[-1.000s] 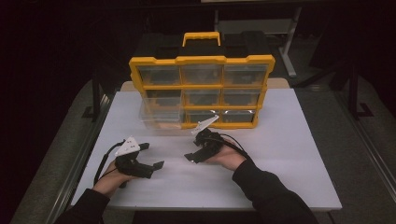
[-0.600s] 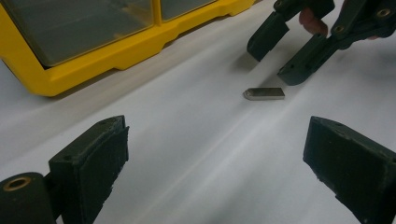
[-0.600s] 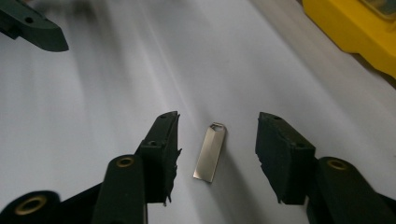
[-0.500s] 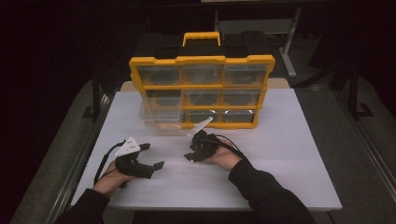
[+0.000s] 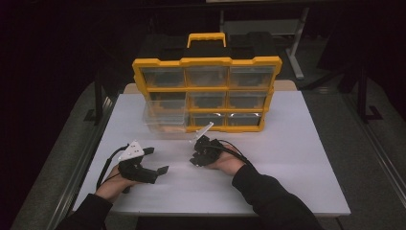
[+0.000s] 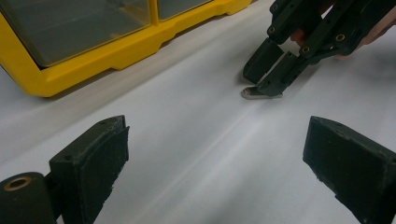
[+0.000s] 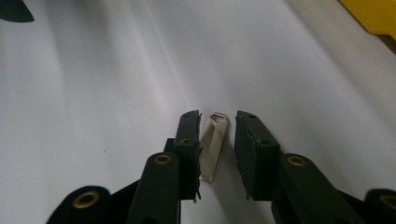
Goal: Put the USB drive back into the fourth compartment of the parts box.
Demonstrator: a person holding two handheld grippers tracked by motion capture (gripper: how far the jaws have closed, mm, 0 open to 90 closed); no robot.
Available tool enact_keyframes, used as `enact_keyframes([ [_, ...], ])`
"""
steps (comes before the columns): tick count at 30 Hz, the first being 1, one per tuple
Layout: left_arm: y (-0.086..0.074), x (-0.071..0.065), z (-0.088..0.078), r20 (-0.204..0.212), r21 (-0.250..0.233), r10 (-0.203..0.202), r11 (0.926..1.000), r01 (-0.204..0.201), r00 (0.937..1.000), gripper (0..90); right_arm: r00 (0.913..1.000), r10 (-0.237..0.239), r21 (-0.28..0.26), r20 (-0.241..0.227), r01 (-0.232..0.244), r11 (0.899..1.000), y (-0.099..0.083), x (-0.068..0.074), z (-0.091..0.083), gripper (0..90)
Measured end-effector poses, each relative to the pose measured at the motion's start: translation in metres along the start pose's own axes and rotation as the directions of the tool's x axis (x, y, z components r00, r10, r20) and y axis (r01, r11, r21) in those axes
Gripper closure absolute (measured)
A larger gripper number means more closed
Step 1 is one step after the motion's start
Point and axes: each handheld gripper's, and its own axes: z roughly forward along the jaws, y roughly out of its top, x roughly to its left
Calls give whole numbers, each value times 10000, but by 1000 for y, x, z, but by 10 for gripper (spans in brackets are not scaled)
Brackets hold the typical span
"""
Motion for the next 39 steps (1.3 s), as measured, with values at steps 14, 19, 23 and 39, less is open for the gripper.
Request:
enact_keyframes([
  [14,0,-1,1,34,28,18,10000,-18,10000,65,9998,-16,276,189,10,9996,0,3,1,769],
  [19,0,-1,1,29,48,54,10000,-54,10000,66,9997,74,352,238,-83,9993,1,4,2,775],
  [23,0,-1,1,35,63,70,10000,-70,10000,67,9997,69,359,227,-77,9993,1,4,2,780],
  [39,0,-2,1,62,103,169,9998,-170,9998,68,9999,-139,329,-17,139,9994,3,2,-7,780],
])
